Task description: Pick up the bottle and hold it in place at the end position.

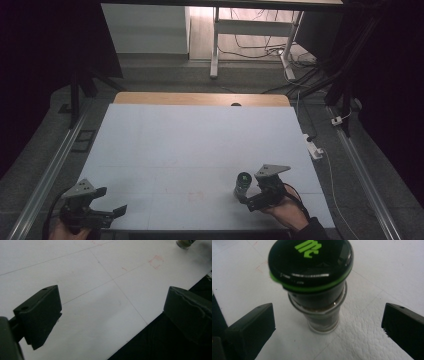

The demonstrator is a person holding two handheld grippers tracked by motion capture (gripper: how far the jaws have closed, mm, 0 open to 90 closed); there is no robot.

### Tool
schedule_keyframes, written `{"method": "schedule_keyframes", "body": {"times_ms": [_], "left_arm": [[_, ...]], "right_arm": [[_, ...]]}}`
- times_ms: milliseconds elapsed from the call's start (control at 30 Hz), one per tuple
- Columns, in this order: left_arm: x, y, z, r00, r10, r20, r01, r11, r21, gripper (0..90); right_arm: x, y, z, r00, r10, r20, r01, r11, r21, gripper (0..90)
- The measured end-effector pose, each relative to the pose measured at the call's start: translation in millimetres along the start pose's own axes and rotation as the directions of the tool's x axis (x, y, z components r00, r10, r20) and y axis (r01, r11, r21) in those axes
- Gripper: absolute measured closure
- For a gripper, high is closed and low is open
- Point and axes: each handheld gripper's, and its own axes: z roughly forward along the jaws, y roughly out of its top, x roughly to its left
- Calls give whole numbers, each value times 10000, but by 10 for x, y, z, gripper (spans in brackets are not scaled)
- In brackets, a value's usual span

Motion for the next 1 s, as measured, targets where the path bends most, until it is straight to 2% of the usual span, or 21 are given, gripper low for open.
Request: {"method": "schedule_keyframes", "body": {"times_ms": [133, 233, 300, 367, 633, 767, 1000], "left_arm": [[-2, 0, 2, 10000, 9, -4, -9, 10000, 14, 30], [-3, 1, 2, 10000, 26, 0, -26, 10000, 26, 30], [-5, 1, 3, 10000, 43, -13, -43, 10000, 49, 30], [-4, 1, 3, 10000, 46, -13, -46, 10000, 50, 30], [-6, 3, 8, 10000, 36, -25, -36, 10000, 64, 30], [-7, 4, 9, 10000, 49, -28, -48, 9999, 91, 31], [-4, 4, 9, 10000, 33, -16, -33, 9999, 96, 31]], "right_arm": [[5, 6, 63, 9997, -221, -68, 222, 9995, 230, 9], [15, 14, 76, 9989, -463, 0, 463, 9986, 247, 121], [16, 22, 72, 9980, -617, -120, 619, 9980, 131, 239], [21, 29, 68, 9971, -743, -145, 744, 9972, 49, 307], [16, 40, 59, 9932, -1109, -363, 1106, 9938, -94, 506], [35, 46, 53, 9911, -1315, -220, 1313, 9913, -62, 522], [50, 65, 47, 9928, -1192, -77, 1193, 9928, 91, 527]]}}
